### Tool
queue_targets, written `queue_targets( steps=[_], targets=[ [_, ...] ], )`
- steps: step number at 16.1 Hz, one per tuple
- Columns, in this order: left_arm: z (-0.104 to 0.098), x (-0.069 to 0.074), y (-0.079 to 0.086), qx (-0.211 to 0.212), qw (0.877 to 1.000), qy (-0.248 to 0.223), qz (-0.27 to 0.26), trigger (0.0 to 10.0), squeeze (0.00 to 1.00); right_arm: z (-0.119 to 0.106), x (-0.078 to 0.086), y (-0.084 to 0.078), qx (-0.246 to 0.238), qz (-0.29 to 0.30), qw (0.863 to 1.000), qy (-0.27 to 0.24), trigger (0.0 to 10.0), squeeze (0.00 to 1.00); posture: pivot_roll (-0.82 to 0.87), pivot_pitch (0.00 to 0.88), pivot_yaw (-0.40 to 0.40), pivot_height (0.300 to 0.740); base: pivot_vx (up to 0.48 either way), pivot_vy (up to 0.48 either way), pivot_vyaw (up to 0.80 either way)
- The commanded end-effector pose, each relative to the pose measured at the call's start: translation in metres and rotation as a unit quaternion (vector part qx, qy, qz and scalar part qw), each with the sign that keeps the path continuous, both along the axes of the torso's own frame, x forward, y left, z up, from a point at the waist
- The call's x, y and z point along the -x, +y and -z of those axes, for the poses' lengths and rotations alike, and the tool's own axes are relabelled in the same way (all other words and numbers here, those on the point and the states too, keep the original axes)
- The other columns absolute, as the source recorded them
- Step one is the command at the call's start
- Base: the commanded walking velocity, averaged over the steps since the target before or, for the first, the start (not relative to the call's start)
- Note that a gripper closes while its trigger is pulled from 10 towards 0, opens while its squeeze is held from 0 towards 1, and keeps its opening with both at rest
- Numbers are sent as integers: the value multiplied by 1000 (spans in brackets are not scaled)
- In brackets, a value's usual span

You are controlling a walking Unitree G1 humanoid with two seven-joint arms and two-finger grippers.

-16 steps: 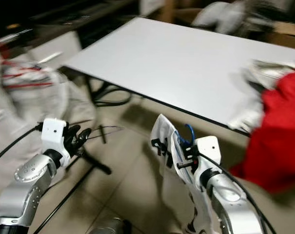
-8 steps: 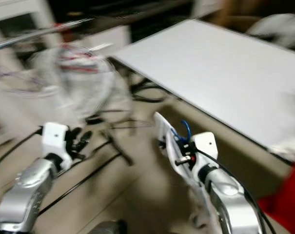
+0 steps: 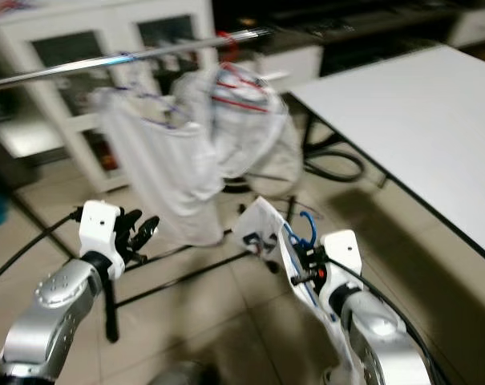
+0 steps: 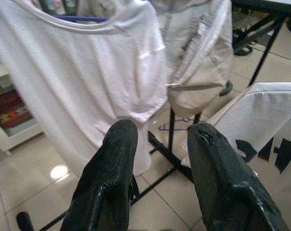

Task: Hang hanger

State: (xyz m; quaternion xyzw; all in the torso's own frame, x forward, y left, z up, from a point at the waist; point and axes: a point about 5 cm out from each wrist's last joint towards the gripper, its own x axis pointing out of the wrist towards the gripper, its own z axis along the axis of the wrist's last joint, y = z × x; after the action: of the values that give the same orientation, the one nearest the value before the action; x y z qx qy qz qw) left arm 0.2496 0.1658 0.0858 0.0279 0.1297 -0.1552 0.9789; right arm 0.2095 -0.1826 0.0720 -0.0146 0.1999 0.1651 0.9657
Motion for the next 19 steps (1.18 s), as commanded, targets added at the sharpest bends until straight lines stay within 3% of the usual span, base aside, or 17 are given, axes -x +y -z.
queue_targets(
  steps=[1,5,10,19],
  targets=[
    [-3,-1,3,-10,1000,-8,0,10000,0,-8,-5,7,-18,-9,1000,-22,10000,0,-46,0,44,740,0,0,800],
    [-6,1,2,3,1000,-11,15,10000,0,-11,-8,23,-47,-52,997,-27,10000,0,-31,0,38,740,0,0,800],
    [-8,0,4,7,1000,-11,19,10000,0,-10,-11,23,-42,-56,997,-29,10000,0,-23,0,46,740,307,0,750],
    [-13,-5,7,-5,999,-18,32,10000,0,-27,-31,19,-40,0,997,-60,10000,0,-14,0,45,740,335,0,0]
  ],
)
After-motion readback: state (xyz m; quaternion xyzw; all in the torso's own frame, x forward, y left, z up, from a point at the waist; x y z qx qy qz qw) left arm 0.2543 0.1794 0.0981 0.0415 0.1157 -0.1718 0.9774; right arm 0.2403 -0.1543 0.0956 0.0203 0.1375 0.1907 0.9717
